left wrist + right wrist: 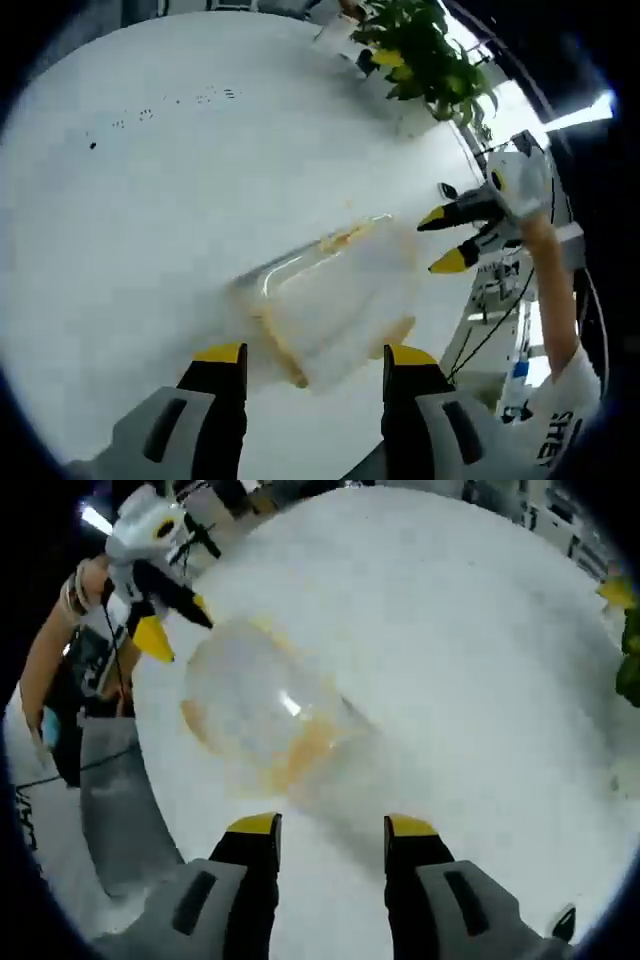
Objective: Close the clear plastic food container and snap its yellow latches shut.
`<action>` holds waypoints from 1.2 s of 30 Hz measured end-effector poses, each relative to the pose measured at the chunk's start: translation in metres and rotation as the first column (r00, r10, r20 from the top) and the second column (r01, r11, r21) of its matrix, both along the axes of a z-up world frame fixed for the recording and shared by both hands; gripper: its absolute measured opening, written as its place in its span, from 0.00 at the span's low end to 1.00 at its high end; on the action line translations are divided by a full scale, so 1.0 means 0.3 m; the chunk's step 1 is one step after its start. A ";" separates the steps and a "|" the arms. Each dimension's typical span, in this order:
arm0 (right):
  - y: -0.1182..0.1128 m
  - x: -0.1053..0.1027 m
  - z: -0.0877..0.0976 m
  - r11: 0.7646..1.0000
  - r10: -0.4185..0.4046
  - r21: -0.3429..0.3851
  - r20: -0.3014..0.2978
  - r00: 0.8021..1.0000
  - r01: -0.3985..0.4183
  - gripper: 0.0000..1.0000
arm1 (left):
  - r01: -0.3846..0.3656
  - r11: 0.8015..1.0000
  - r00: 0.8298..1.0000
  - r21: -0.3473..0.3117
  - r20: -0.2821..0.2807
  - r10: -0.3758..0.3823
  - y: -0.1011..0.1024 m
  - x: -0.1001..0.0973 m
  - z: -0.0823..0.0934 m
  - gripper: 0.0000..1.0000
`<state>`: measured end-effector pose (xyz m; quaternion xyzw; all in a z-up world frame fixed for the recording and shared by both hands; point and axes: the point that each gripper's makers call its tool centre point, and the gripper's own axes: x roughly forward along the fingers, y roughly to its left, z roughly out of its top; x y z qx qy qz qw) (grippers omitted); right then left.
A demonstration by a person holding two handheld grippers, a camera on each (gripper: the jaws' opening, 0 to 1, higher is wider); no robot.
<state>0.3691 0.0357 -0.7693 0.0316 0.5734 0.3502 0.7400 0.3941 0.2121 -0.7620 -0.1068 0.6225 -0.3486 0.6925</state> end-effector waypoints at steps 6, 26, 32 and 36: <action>0.048 0.047 0.060 0.976 -0.173 0.128 -0.030 0.985 0.175 0.42 | -0.003 0.999 0.999 0.032 -0.038 0.004 0.009 -0.032 -0.033 0.43; 0.111 0.012 -0.050 0.993 -0.119 0.014 -0.092 0.989 0.121 0.25 | 0.027 0.989 0.999 0.148 -0.023 -0.024 0.036 -0.038 -0.074 0.17; 0.120 -0.012 -0.049 0.994 -0.108 0.019 -0.090 0.990 0.111 0.23 | 0.035 0.987 0.999 0.154 -0.018 -0.033 0.035 -0.035 -0.077 0.16; 0.122 -0.024 -0.048 0.995 -0.102 0.011 -0.069 0.992 0.103 0.22 | 0.024 0.987 0.999 0.156 -0.030 -0.020 0.035 -0.034 -0.079 0.15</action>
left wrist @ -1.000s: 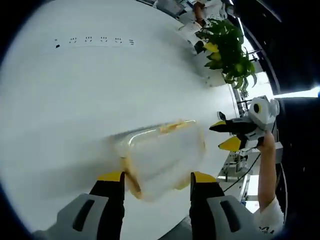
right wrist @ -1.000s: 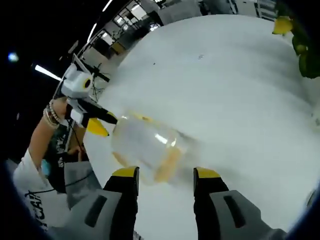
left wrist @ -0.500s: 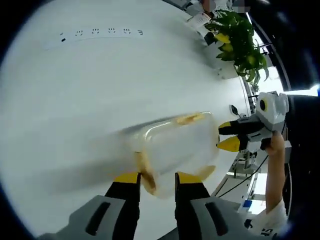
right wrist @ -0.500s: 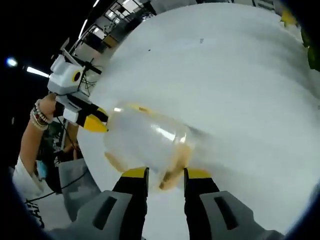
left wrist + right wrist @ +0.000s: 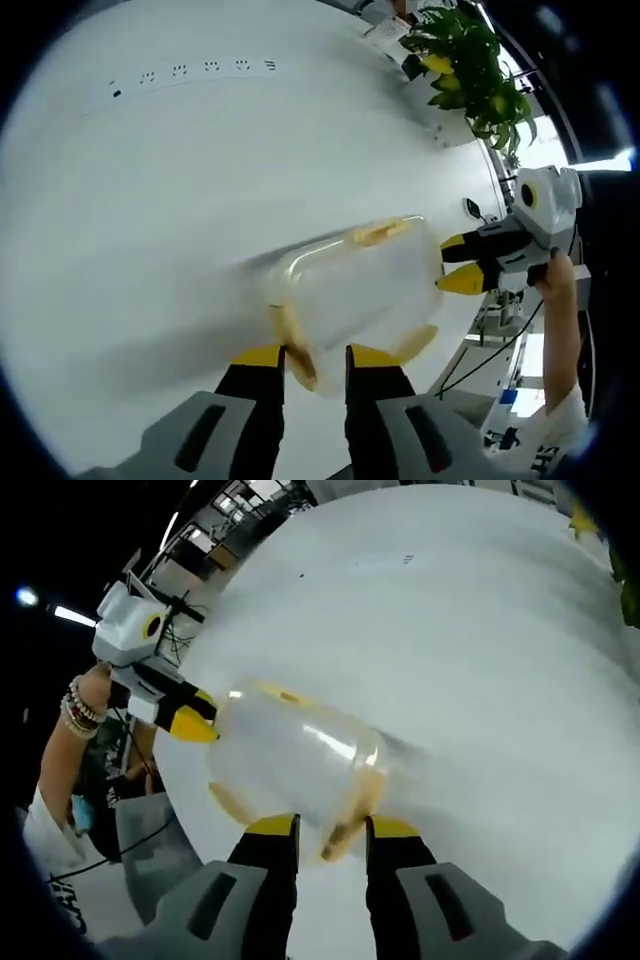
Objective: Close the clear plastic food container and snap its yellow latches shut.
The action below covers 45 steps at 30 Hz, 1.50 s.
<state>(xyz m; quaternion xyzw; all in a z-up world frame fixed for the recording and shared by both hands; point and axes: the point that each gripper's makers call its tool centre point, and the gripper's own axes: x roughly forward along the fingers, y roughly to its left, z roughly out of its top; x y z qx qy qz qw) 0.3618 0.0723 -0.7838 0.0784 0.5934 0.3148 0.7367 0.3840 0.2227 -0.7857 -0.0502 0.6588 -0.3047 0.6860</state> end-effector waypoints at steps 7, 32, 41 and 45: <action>0.012 0.007 -0.001 1.000 0.008 0.009 0.002 1.000 -0.008 0.21 | -0.013 1.000 1.000 0.001 0.007 0.013 0.001 0.000 0.001 0.14; 0.003 0.034 -0.008 0.999 0.029 -0.030 -0.043 0.999 -0.031 0.22 | -0.107 0.993 0.994 -0.042 -0.032 0.106 0.005 -0.007 -0.011 0.12; -0.002 0.039 -0.009 0.998 0.034 -0.044 -0.053 0.998 -0.036 0.23 | -0.128 0.989 0.989 -0.072 -0.086 0.121 -0.011 -0.014 -0.033 0.11; -0.004 0.039 -0.008 0.998 0.040 -0.046 -0.052 0.998 -0.043 0.23 | -0.086 0.994 0.995 -0.073 -0.047 0.082 -0.029 -0.015 -0.033 0.12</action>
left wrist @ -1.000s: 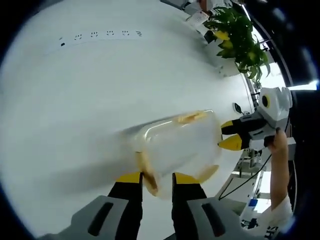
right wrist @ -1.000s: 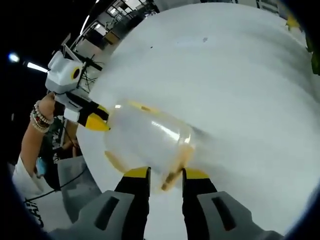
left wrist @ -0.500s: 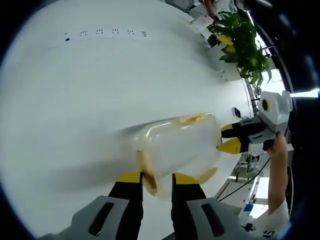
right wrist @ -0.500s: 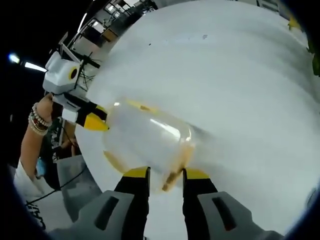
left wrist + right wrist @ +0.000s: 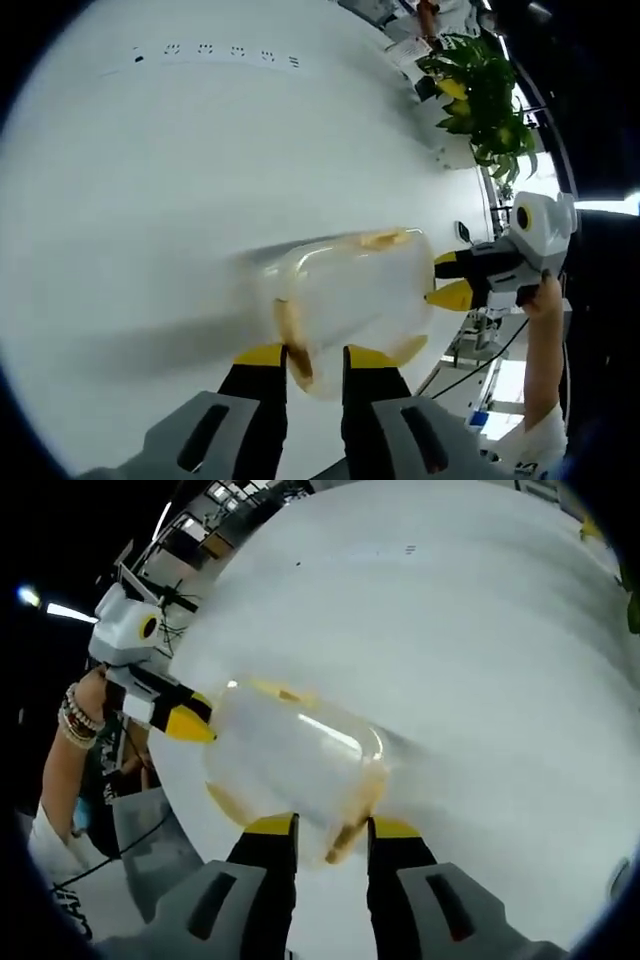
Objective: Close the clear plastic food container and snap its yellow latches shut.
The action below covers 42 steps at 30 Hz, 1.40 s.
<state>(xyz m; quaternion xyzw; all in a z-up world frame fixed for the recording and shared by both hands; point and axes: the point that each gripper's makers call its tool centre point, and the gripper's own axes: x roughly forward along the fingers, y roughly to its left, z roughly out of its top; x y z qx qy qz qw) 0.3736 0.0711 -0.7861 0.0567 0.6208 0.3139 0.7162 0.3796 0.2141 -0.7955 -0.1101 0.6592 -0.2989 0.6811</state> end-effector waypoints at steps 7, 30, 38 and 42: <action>0.002 0.000 0.001 1.000 -0.006 0.006 0.012 1.000 0.006 0.24 | 0.046 0.999 0.999 0.000 0.027 -0.046 -0.009 0.008 0.002 0.14; 0.036 0.005 0.041 0.815 0.459 -0.474 0.178 0.871 -0.333 0.29 | 0.329 0.909 0.849 0.255 0.341 -0.404 -0.001 0.055 0.050 0.20; 0.109 -0.042 0.022 0.610 0.709 -0.588 0.107 0.697 -0.530 0.04 | 0.391 0.828 0.700 0.401 0.455 -0.551 -0.004 0.068 0.075 0.22; 0.105 -0.019 0.021 0.601 0.718 -0.591 0.104 0.689 -0.538 0.03 | 0.409 0.808 0.664 0.425 0.469 -0.583 -0.031 0.041 0.079 0.13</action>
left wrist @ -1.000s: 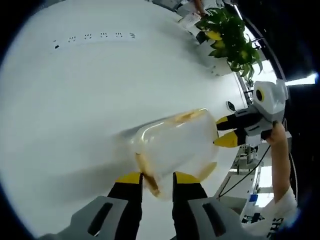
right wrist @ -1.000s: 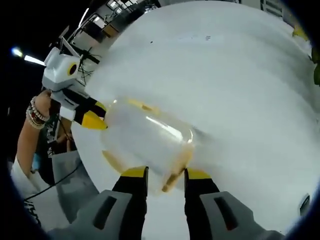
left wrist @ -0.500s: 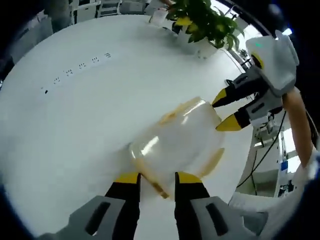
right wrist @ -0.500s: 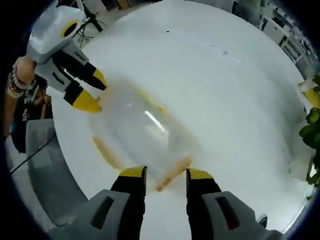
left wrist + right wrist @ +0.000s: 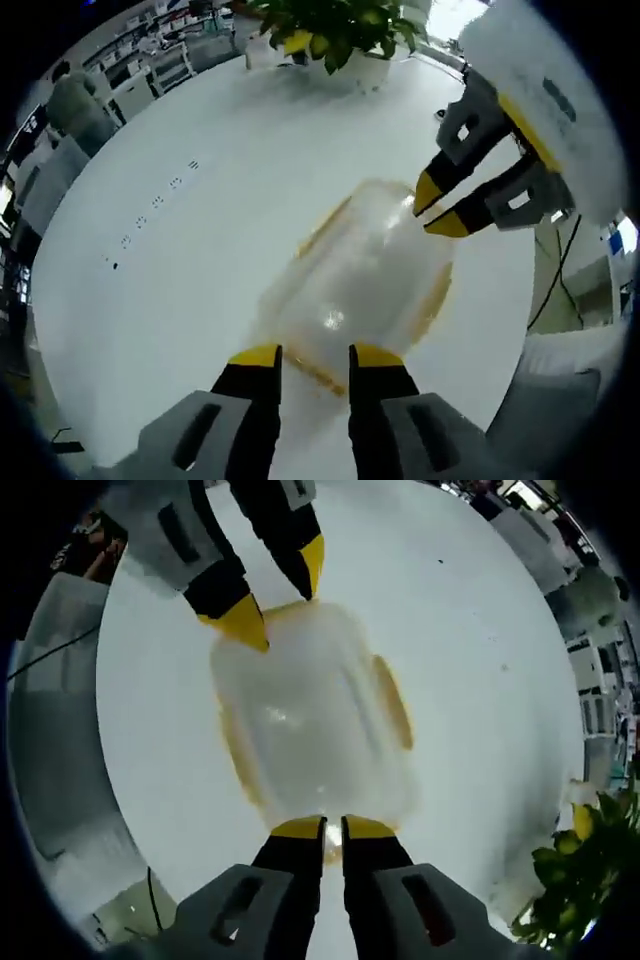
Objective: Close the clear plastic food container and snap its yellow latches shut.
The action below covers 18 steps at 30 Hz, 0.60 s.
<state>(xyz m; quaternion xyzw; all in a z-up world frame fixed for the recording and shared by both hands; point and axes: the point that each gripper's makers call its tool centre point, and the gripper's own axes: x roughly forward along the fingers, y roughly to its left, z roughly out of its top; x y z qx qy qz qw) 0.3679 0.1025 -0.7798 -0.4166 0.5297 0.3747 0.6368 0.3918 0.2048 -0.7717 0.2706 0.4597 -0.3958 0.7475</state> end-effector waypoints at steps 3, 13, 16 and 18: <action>0.012 0.019 0.005 1.000 -0.009 0.028 -0.003 1.000 0.009 0.03 | 0.004 1.000 1.000 -0.017 0.011 -0.004 0.001 0.008 0.006 0.13; -0.022 0.016 0.016 0.957 -0.159 0.228 -0.107 0.982 0.179 0.01 | -0.042 0.971 0.998 -0.236 -0.044 0.033 -0.088 -0.022 0.023 0.13; -0.014 0.034 0.026 0.941 -0.174 0.283 -0.076 0.982 0.188 0.06 | -0.029 0.956 0.999 -0.292 -0.028 0.022 -0.123 -0.024 0.036 0.13; -0.016 0.042 0.030 0.941 -0.171 0.287 -0.061 0.983 0.181 0.01 | -0.042 0.941 0.999 -0.335 -0.041 0.030 -0.149 -0.031 0.045 0.13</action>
